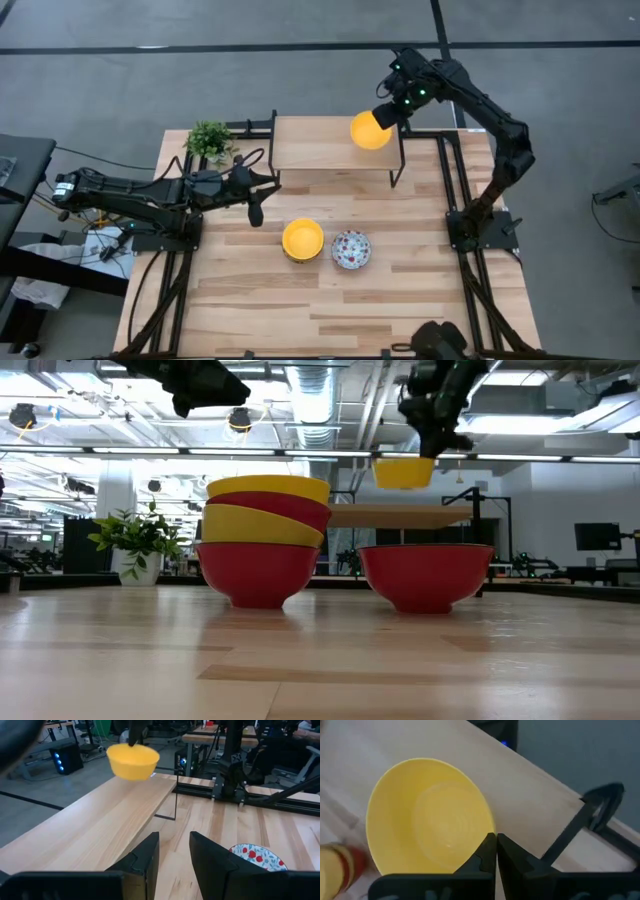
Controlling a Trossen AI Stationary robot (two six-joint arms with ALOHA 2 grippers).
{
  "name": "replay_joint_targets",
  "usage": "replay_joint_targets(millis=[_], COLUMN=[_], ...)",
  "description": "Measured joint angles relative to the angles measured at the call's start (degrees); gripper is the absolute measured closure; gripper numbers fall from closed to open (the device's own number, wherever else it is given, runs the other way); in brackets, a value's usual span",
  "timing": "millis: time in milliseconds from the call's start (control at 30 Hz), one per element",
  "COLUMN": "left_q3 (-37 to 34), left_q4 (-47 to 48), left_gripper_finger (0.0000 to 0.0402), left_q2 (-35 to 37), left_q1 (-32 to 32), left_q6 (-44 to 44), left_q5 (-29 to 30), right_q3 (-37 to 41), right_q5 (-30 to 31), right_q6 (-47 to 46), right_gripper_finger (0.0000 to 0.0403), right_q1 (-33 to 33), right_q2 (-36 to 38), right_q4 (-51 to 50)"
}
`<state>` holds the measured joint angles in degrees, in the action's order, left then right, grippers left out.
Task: Pick & Place Mini bowls
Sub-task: Put the bottom right yellow bowl on the shelf
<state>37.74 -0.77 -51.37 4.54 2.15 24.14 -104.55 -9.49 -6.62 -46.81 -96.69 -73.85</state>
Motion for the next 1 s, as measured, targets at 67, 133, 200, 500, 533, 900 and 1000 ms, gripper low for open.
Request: replay_joint_targets(millis=[67, 133, 200, 500, 533, 900, 1000], left_q3=[0.0, 0.0, 0.0, 0.0, 0.0, 0.0, 0.0], left_q4=[0.0, 0.0, 0.0, -0.1, -0.1, -0.2, -0.2], left_gripper_finger=[0.0293, 0.0293, 0.0293, 0.0293, 0.0293, 0.0293, 0.0293], left_q2=[0.0, 0.0, 0.0, 0.0, 0.0, 0.0, 0.0], left_q1=[0.0, 0.0, 0.0, 0.0, 0.0, 0.0, 0.0], left_q6=[0.0, 0.0, 0.0, 0.0, 0.0, 0.0, 0.0], left_q5=[0.0, 0.0, 0.0, 0.0, 0.0, 0.0, 0.0], right_q3=[0.0, 0.0, 0.0, 0.0, 0.0, 0.0, 0.0], right_q5=[0.3, 0.5, 0.4, 2.0, 2.1, 2.1, 2.1], right_q6=[-0.9, -1.0, -1.0, 0.5, 0.6, 2.0, 2.0], right_gripper_finger=[0.0403, 0.0403, 0.0403, 0.0403, 0.0403, 0.0403, 0.0403], right_q1=[-0.1, -0.1, -0.1, -0.6, -0.6, -0.5, -0.5], right_q2=[-1.8, -3.4, -4.6, -6.7, -6.7, -6.7, -6.7], right_q4=[0.0, 0.2, 0.7, -0.6, -0.6, -1.6, -1.7])
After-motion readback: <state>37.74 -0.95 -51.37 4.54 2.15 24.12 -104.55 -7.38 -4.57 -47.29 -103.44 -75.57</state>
